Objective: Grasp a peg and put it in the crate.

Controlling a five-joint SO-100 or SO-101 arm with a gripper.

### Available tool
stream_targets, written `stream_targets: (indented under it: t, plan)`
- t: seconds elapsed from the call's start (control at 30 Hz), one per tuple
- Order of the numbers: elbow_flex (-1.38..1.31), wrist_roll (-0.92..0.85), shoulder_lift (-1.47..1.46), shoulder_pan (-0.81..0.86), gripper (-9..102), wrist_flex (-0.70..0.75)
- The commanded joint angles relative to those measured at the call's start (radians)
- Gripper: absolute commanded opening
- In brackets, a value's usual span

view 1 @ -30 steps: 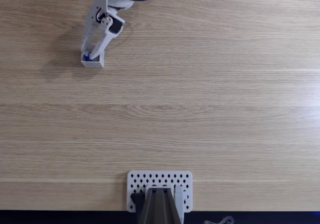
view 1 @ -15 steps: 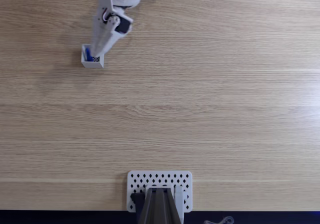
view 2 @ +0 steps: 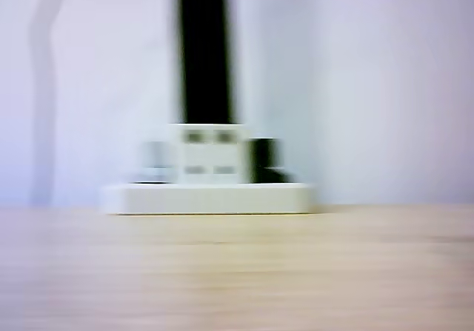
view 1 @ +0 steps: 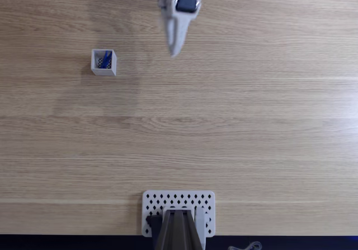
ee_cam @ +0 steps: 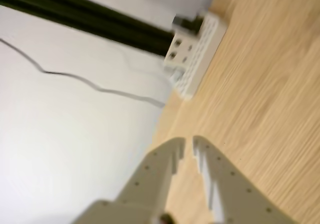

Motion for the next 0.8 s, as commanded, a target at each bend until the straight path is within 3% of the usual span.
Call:
stream_targets:
  t: [0.0,0.17,0.3,0.77]
  plan:
    - [-0.025,0.238,0.204,-0.072,-1,0.156]
    - [-0.017,0.434,0.319,-0.064,-1,0.344]
    - [0.064,0.474,0.425,-0.028,-1,0.443]
    - [0.431,0.479,0.788,0.000,-1,0.476]
